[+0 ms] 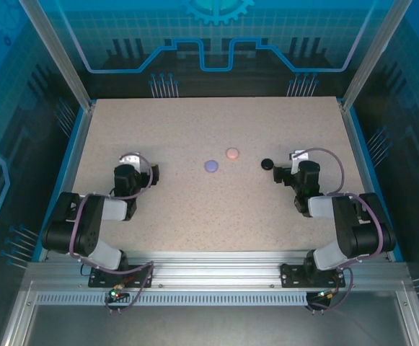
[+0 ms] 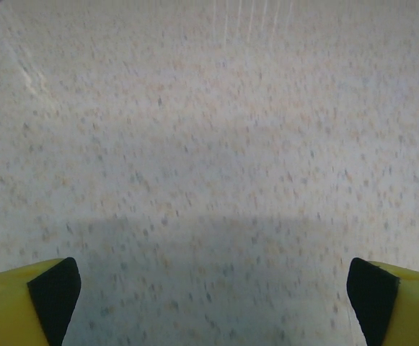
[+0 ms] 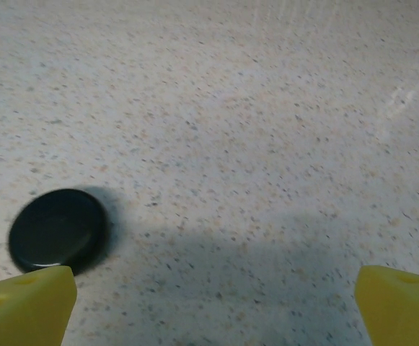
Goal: Insert the wireless bluetooth earbuds into the charging case
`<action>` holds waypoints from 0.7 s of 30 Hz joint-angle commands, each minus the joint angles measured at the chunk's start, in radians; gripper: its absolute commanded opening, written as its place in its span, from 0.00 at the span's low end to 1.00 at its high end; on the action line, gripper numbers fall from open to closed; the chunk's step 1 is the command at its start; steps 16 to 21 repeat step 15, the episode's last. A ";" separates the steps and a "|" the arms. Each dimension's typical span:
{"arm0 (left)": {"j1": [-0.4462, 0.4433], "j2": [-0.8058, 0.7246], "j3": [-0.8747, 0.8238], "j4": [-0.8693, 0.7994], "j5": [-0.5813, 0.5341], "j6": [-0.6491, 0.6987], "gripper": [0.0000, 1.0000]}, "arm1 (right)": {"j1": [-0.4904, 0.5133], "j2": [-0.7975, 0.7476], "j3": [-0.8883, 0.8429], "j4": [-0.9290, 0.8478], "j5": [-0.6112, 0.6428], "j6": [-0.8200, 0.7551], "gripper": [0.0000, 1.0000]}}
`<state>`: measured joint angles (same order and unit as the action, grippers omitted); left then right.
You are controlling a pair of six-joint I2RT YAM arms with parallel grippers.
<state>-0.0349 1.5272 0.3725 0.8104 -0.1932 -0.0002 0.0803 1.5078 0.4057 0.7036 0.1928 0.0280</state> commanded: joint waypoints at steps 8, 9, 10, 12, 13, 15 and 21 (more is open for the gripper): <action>0.017 -0.005 0.035 0.001 0.071 -0.009 0.99 | -0.014 -0.001 0.024 0.056 -0.076 -0.020 1.00; 0.016 -0.005 0.035 0.001 0.071 -0.009 0.99 | -0.017 -0.001 0.024 0.054 -0.085 -0.018 1.00; 0.017 -0.006 0.035 0.000 0.071 -0.009 0.99 | -0.017 -0.001 0.024 0.054 -0.084 -0.019 1.00; 0.016 -0.004 0.035 0.001 0.071 -0.009 0.99 | -0.018 -0.002 0.023 0.056 -0.085 -0.020 1.00; 0.016 -0.005 0.035 0.000 0.072 -0.009 0.99 | -0.016 -0.003 0.019 0.063 -0.086 -0.023 1.00; 0.017 -0.004 0.034 0.002 0.071 -0.009 0.99 | -0.014 -0.003 0.021 0.060 -0.090 -0.027 1.00; 0.017 -0.004 0.034 0.002 0.071 -0.009 0.99 | -0.014 -0.003 0.021 0.060 -0.090 -0.027 1.00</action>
